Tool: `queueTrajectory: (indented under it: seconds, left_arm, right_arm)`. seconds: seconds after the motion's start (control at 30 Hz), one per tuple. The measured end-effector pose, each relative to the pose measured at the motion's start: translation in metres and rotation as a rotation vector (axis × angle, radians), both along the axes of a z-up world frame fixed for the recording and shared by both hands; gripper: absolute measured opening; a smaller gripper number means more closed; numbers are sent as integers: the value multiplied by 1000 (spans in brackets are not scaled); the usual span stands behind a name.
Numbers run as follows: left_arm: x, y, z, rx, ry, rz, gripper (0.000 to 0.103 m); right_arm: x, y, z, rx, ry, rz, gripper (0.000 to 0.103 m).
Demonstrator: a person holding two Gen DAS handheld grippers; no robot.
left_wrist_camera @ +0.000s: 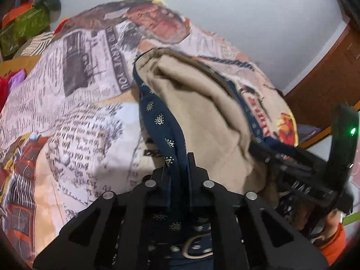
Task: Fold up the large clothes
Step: 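Fold the hood and front panel over toward the hem with both grippers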
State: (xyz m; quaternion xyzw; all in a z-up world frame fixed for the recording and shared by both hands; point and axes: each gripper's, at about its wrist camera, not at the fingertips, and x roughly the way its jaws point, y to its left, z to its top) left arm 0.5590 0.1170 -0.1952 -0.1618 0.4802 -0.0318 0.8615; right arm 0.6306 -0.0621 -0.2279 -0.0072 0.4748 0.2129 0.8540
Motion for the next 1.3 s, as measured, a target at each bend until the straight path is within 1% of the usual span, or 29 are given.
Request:
queueTrajectory:
  seconds: [0.07,0.13,0.17,0.2,0.23,0.27,0.3,0.37,0.47,0.53,0.57,0.63,0.7,0.83,0.87,0.93,0.97,1.03,1.07,1.1,1.13,1.17,1.2,1.27,1.3]
  left_arm:
    - [2,1,-7,-3,18,-6,9]
    - [1,1,-9,-1,10,-10,9]
    - [0,1,-8,5,2,-14,9]
    - [-2,-1,-4,9,-10,-20,9]
    - [-4,-2,-1,11,-20,-26,9]
    - [-7,-4,5,12,-31,-33,8]
    - [-9,-6,11,10,-38,-41,8]
    - [-19,-13,27,7,-60,-68,8]
    - [-43,-25,51,26,-98,-131,8]
    - [-62,-31,57,24,-98,-170,8]
    - [-73,-34,56,19,-83,-188,8]
    - [-92,-37,48,10,-39,-210,8]
    - [-114,-38,29,5,32,-226,9]
    - [-149,-37,-14,-6,168,-230,10]
    - [-156,-37,-19,3,177,-225,11]
    - [-170,-35,-21,17,176,-222,16]
    - [-174,-33,-19,21,168,-219,21]
    - [-179,-30,-7,30,143,-214,27]
    - [-181,-27,2,40,123,-210,33]
    - [-180,-25,10,47,104,-206,43]
    - [-182,-23,18,55,79,-198,48]
    - [-182,-19,26,65,51,-182,58]
    - [-179,-14,31,74,25,-159,62]
    - [-168,-3,37,85,-4,-107,63]
    - [-161,4,36,84,-3,-83,63]
  right_arm:
    - [5,4,-1,1,4,-4,60]
    - [10,7,-3,2,7,-6,59]
    - [12,7,-4,10,10,-7,52]
    - [12,7,-4,25,10,-6,42]
    - [13,5,-4,42,15,-4,37]
    - [12,4,-3,58,20,-3,25]
    - [11,3,-2,69,22,-1,18]
    - [4,2,3,61,9,10,12]
    - [-21,-2,21,48,-42,49,11]
    - [-45,-11,36,69,-63,80,11]
    - [-55,-15,41,74,-67,92,11]
    - [-81,-24,46,72,-59,120,11]
    - [-105,-32,45,82,-36,133,11]
    - [-157,-46,30,51,28,146,11]
    - [-167,-48,26,39,44,150,11]
    - [-181,-52,20,15,76,148,11]
    - [-186,-53,19,5,87,146,11]
    - [-193,-57,23,1,77,134,11]
    - [-195,-59,28,4,67,126,11]
    - [-195,-60,34,10,59,120,11]
    - [-195,-61,39,19,54,116,11]
    - [-194,-60,46,34,47,113,11]
    - [-192,-60,50,45,42,111,12]
    - [-188,-56,60,65,24,103,12]
    - [-185,-53,63,74,14,102,12]
